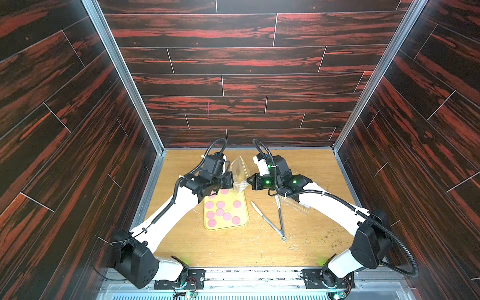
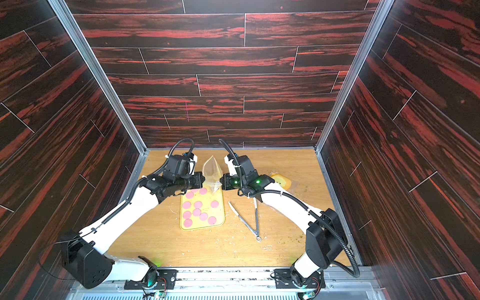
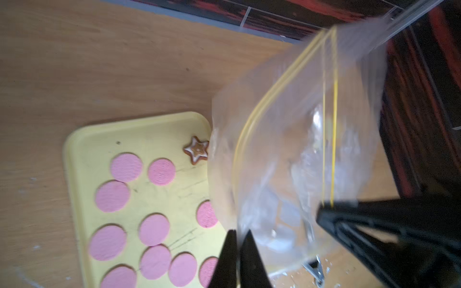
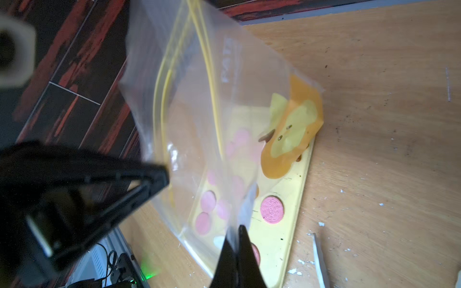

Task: Put the cookies into a resealable bag to prevent moisture
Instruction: Open the ziploc bag.

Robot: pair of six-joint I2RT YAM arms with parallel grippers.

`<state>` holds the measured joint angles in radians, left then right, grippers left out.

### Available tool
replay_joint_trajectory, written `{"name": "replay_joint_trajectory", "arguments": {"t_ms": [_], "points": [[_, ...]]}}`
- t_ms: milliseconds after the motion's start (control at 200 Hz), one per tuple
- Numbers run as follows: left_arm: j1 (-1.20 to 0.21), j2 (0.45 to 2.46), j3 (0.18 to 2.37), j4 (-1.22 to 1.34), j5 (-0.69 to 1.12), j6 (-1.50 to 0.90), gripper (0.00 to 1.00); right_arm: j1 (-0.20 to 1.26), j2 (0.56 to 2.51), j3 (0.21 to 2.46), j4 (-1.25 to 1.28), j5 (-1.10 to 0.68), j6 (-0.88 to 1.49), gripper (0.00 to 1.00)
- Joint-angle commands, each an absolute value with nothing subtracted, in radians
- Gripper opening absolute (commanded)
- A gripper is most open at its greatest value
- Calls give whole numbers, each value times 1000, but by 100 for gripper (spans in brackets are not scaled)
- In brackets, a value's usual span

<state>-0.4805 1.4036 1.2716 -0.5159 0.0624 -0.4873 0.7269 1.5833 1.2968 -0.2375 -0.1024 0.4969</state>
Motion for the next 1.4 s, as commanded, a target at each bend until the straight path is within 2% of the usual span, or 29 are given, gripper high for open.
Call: {"name": "replay_joint_trajectory", "arguments": {"t_ms": [0,321,707,827,952,1032,1258,1318,1393], "points": [[-465,1424,1312,-547,39,-470,20,741,1545,1313,-243,-108,513,0],[-465,1499,1398,-543,126,-460,46,759,1526,1298,-257,-80,494,0],[-468,1587,1490,-584,198,-432,52,772,1519,1292,-268,-49,476,0],[-468,1613,1523,-660,151,-400,43,772,1503,1291,-267,-34,468,0],[-467,1600,1532,-671,102,-390,13,772,1496,1287,-294,19,466,0],[-468,1585,1534,-694,83,-385,0,769,1497,1287,-319,92,501,0],[-485,1548,1538,-832,113,-379,0,750,1529,1311,-364,260,566,0],[-497,1539,1542,-867,137,-377,0,752,1544,1322,-347,229,546,0],[-503,1529,1547,-881,174,-380,0,752,1558,1322,-287,98,508,0]]}}
